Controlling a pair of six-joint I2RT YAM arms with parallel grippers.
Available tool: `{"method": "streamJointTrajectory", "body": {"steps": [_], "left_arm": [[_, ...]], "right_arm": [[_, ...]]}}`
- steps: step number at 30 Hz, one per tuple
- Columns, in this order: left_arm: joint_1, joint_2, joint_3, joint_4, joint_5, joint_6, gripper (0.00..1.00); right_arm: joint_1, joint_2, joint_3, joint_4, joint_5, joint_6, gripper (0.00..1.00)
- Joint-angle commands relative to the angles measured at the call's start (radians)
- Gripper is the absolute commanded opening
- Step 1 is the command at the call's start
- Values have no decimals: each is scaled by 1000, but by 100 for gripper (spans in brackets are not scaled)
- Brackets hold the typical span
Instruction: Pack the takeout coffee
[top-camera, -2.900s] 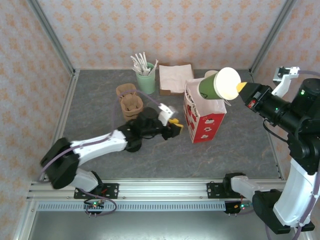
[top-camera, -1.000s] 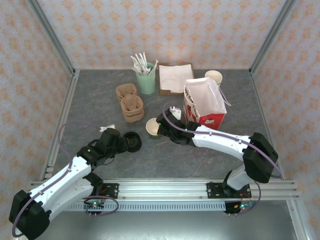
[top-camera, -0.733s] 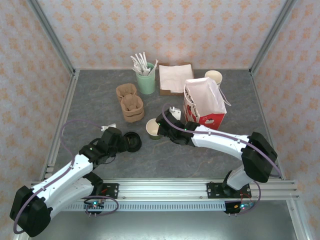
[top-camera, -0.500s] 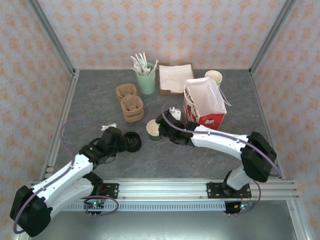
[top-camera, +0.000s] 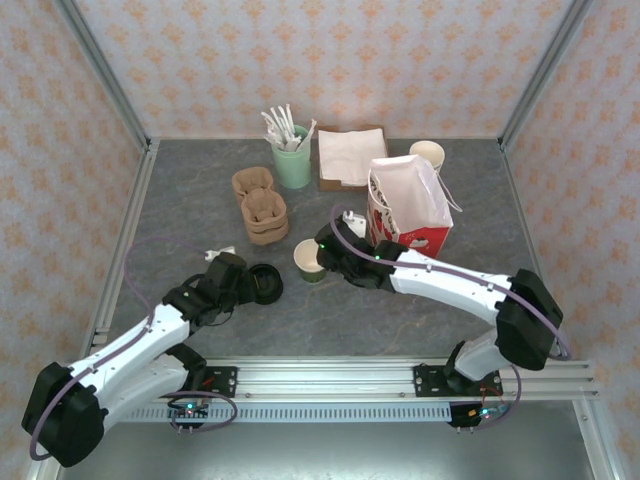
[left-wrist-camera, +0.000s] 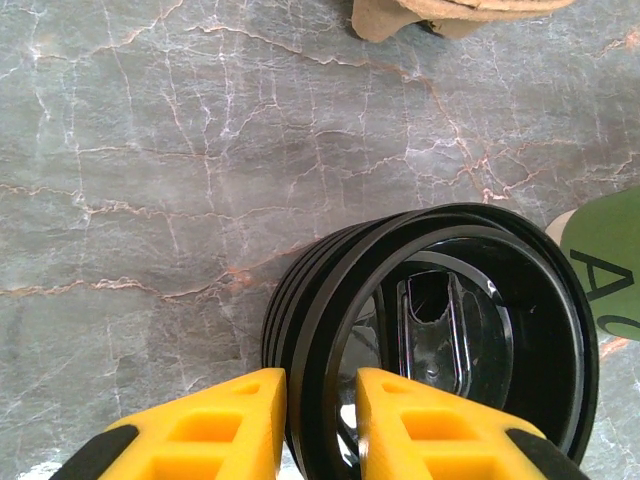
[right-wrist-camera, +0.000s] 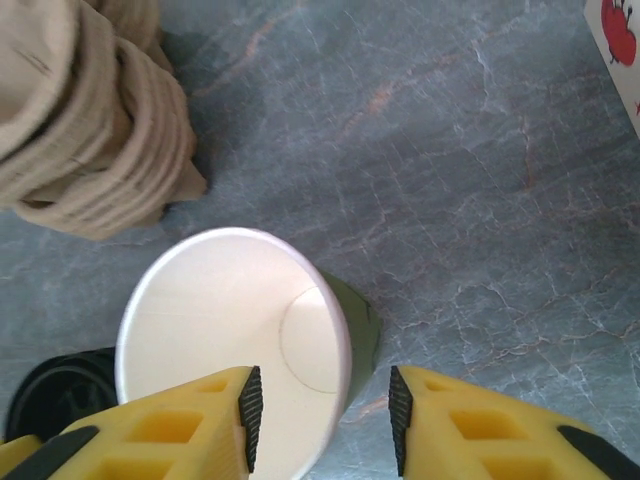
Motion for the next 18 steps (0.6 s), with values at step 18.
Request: {"method": "streamJointTrajectory", "body": {"steps": [18], "left_arm": [[9, -89, 181, -104, 35, 25, 15]], "right_arm": [[-36, -234, -4, 92, -256, 24, 40]]}}
